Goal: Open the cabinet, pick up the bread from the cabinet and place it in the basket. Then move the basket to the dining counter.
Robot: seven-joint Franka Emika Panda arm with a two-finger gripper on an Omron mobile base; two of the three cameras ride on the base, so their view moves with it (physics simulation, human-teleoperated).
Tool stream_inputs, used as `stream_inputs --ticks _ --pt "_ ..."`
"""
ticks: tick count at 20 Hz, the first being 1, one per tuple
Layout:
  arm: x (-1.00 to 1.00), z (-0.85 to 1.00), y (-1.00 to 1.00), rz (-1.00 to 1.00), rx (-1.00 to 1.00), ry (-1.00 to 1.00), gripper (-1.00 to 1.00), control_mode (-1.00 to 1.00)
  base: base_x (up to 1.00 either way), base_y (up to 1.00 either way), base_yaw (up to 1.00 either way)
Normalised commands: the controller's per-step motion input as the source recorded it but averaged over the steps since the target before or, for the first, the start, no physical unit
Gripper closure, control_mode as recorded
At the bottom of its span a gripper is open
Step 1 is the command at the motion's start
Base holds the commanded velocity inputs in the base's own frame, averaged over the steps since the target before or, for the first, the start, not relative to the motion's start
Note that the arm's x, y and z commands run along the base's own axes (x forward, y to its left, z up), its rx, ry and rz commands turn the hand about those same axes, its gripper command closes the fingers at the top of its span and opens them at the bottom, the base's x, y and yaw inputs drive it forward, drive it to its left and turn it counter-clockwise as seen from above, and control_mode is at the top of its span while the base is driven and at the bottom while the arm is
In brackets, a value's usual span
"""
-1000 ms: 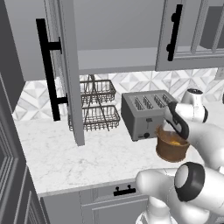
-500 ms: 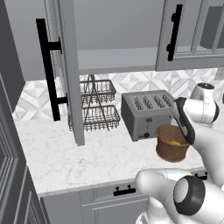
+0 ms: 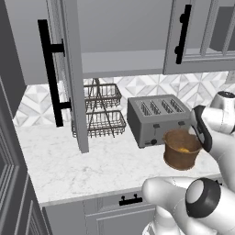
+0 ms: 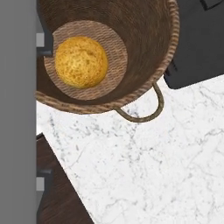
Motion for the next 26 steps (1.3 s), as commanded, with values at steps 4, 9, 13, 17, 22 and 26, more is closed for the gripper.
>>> stream_inputs --ticks 4,9,13,17,22,26 --pt "0.0 -0.24 0.06 0.0 0.0 0.0 -1.0 -1.0 0.0 0.0 0.0" --pt "0.01 -0.22 0.11 0.0 0.0 0.0 -1.0 -1.0 0.0 0.0 0.0" --pt "0.01 -0.23 0.02 0.0 0.0 0.0 -1.0 -1.0 0.0 0.0 0.0" --pt "0.01 -0.2 0.0 0.0 0.0 0.0 -1.0 -1.0 0.0 0.0 0.0" --pt "0.05 -0.07 0.0 0.0 0.0 0.0 -1.0 -1.0 0.0 0.0 0.0" --pt "0.07 -0.05 0.0 0.0 0.0 0.0 -1.0 -1.0 0.0 0.0 0.0"
